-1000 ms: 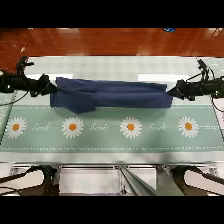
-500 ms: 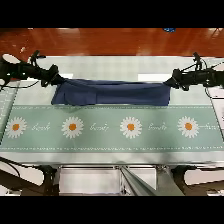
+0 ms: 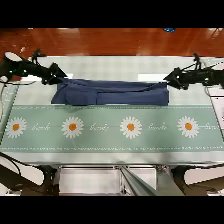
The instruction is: Fold the shirts.
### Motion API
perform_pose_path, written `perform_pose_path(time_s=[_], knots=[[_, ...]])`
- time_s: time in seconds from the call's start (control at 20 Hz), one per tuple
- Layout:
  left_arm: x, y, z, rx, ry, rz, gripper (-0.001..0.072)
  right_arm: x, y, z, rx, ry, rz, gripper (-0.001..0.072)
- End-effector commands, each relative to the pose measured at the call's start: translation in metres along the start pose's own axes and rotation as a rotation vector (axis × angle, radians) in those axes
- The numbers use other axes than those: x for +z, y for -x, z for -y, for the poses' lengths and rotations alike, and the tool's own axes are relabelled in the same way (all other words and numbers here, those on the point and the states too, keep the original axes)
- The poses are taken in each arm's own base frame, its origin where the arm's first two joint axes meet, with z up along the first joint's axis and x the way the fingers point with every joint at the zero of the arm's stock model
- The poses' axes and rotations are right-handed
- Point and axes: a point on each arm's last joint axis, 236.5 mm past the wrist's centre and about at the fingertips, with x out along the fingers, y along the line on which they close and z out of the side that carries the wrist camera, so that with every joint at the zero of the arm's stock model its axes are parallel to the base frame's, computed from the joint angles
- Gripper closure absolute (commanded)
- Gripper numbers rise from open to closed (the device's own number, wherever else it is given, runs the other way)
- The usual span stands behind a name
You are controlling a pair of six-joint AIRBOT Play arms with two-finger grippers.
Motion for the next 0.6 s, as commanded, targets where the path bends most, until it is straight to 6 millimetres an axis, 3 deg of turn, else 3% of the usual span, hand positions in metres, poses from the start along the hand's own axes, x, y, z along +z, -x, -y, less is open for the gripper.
perform_pose_path(time_s=[0.0, 0.15, 0.3, 0.35, 0.45, 0.55], knots=[[0.013, 0.053, 0.012, 0.077, -0.092, 0.102, 0.02, 0.014, 0.062, -0.003, -0.044, 0.026, 0.096, 0.0303], [0.013, 0.107, 0.031, 0.178, -0.211, 0.202, 0.02, 0.016, 0.136, 0.014, -0.184, 0.063, 0.201, 0.0303], [-0.001, 0.138, 0.034, 0.251, -0.272, 0.24, 0.02, -0.004, 0.191, 0.057, -0.354, 0.019, 0.268, 0.0303], [-0.012, 0.141, 0.029, 0.269, -0.27, 0.233, 0.02, -0.015, 0.201, 0.074, -0.372, -0.03, 0.292, 0.0303], [-0.034, 0.13, 0.023, 0.257, -0.247, 0.22, 0.02, -0.042, 0.2, 0.106, -0.38, -0.142, 0.312, 0.0303], [-0.059, 0.109, 0.026, 0.19, -0.238, 0.2, 0.02, -0.075, 0.175, 0.132, -0.349, -0.254, 0.277, 0.0303]])
